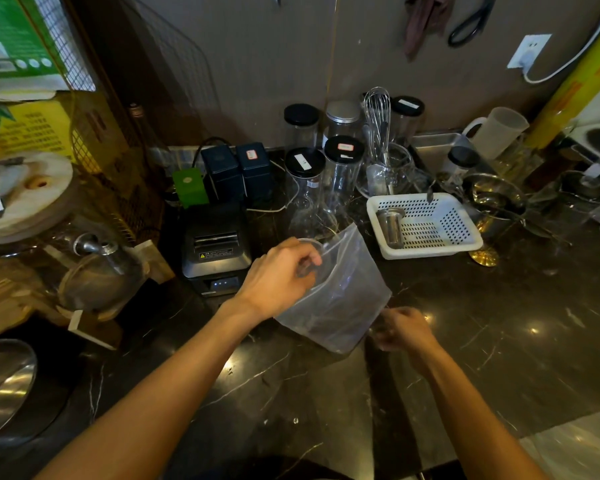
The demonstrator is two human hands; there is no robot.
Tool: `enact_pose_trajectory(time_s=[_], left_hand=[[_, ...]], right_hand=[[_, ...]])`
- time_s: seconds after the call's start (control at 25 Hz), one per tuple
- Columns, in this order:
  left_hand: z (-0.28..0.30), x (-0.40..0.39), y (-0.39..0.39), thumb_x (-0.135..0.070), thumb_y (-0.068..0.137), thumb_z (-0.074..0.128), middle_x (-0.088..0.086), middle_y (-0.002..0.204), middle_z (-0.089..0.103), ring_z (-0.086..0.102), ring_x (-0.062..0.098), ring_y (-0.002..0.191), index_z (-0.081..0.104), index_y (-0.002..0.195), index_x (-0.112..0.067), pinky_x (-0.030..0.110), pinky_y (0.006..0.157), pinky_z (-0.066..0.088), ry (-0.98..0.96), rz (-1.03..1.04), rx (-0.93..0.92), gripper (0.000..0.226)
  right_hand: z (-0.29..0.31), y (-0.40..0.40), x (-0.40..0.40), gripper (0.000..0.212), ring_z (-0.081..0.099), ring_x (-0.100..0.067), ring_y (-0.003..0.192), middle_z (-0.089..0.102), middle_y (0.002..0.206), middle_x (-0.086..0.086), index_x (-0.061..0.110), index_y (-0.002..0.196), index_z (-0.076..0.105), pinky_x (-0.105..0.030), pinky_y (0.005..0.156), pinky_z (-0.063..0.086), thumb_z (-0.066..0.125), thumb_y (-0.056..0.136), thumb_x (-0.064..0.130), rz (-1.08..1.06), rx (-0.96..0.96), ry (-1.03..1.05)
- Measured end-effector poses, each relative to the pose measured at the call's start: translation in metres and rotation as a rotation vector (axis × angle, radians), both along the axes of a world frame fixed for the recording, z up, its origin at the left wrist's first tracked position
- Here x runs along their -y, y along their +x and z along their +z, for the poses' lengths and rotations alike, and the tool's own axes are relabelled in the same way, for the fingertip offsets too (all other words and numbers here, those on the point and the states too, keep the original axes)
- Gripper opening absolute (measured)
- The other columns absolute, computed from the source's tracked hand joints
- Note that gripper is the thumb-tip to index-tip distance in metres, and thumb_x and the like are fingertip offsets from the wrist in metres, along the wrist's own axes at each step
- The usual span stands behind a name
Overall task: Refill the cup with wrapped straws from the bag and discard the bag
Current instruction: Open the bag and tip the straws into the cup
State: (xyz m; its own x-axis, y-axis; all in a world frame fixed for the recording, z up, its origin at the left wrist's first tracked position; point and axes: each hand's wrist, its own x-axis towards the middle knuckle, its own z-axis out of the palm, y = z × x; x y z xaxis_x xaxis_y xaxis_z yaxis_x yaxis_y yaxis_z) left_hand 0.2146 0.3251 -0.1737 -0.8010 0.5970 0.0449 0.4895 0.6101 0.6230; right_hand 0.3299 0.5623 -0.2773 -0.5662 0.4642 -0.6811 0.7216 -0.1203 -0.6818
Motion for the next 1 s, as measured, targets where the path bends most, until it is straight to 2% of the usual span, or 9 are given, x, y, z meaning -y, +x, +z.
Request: enact_pose_trajectory(time_s=[0.08,0.16,0.36,0.44,0.64,0.76,0.88,0.92,1.0], left_hand=[[0.001,-0.003,0.000,-0.043,0.085,0.077,-0.012,0.115,0.057,0.062,0.011,0.103,0.069,0.125,-0.030,0.036,0.089,0.054,-0.022,0.011,0.041,0.043],[0.002,-0.003,0.000,-0.054,0.077,0.081,-0.015,0.117,0.053,0.058,0.007,0.105,0.062,0.138,-0.027,0.033,0.091,0.053,-0.026,0.015,0.054,0.069],[0.005,-0.002,0.000,-0.071,0.056,0.081,-0.030,0.116,0.042,0.053,0.004,0.114,0.049,0.150,-0.025,0.037,0.105,0.050,0.018,-0.045,0.160,0.109],[0.007,-0.002,-0.002,-0.071,0.052,0.083,-0.028,0.118,0.043,0.053,0.005,0.115,0.048,0.151,-0.026,0.036,0.104,0.050,0.056,-0.042,0.189,0.114],[0.011,-0.008,-0.007,-0.059,0.056,0.089,-0.022,0.119,0.046,0.056,0.007,0.112,0.051,0.150,-0.024,0.036,0.097,0.055,0.147,-0.065,0.241,0.107],[0.006,-0.010,-0.006,-0.052,0.070,0.087,-0.018,0.120,0.046,0.056,0.009,0.111,0.056,0.143,-0.034,0.037,0.091,0.058,0.037,-0.109,0.146,0.081],[0.002,-0.002,-0.009,-0.032,0.086,0.079,-0.024,0.114,0.052,0.061,0.007,0.107,0.067,0.129,-0.034,0.040,0.089,0.058,0.061,-0.117,0.111,0.045],[0.002,0.001,-0.010,-0.029,0.089,0.077,-0.025,0.112,0.055,0.062,0.005,0.106,0.069,0.127,-0.032,0.040,0.090,0.058,0.063,-0.109,0.117,0.039],[0.005,0.004,-0.010,-0.038,0.091,0.074,-0.022,0.113,0.059,0.065,0.003,0.102,0.069,0.127,-0.029,0.039,0.091,0.058,0.064,-0.091,0.139,0.038]], right_hand=[[-0.022,-0.001,0.004,0.032,0.074,-0.028,0.089,0.071,0.112,-0.016,0.004,0.133,0.058,-0.036,0.064,0.064,0.059,0.106,0.021,0.010,0.012,-0.045],[-0.036,-0.001,0.007,0.029,0.071,-0.025,0.084,0.071,0.114,-0.017,0.001,0.131,0.060,-0.032,0.059,0.063,0.056,0.106,0.014,-0.041,-0.019,-0.114],[-0.045,0.002,0.004,0.027,0.065,-0.030,0.093,0.070,0.121,-0.019,0.005,0.124,0.066,-0.043,0.085,0.059,0.058,0.101,0.014,-0.156,-0.137,-0.362],[-0.045,0.002,0.000,0.030,0.062,-0.026,0.087,0.068,0.114,-0.015,0.004,0.125,0.068,-0.042,0.086,0.056,0.061,0.099,0.019,-0.154,-0.170,-0.428],[-0.042,-0.009,-0.010,0.019,0.068,-0.024,0.079,0.070,0.120,-0.020,0.004,0.115,0.069,-0.043,0.086,0.057,0.063,0.099,0.012,-0.148,-0.225,-0.475],[-0.045,-0.017,-0.011,0.024,0.069,-0.024,0.078,0.071,0.120,-0.020,0.004,0.122,0.066,-0.045,0.088,0.059,0.063,0.100,0.010,-0.131,-0.183,-0.460],[-0.050,-0.024,-0.006,0.028,0.067,-0.022,0.078,0.072,0.120,-0.018,0.004,0.126,0.066,-0.042,0.083,0.059,0.063,0.100,0.012,-0.169,-0.184,-0.491],[-0.052,-0.027,-0.002,0.027,0.064,-0.022,0.080,0.071,0.119,-0.016,0.005,0.125,0.067,-0.040,0.081,0.057,0.062,0.100,0.013,-0.196,-0.186,-0.510],[-0.053,-0.032,0.004,0.020,0.059,-0.020,0.083,0.069,0.114,-0.013,0.009,0.117,0.068,-0.037,0.078,0.054,0.061,0.099,0.014,-0.248,-0.195,-0.564]])
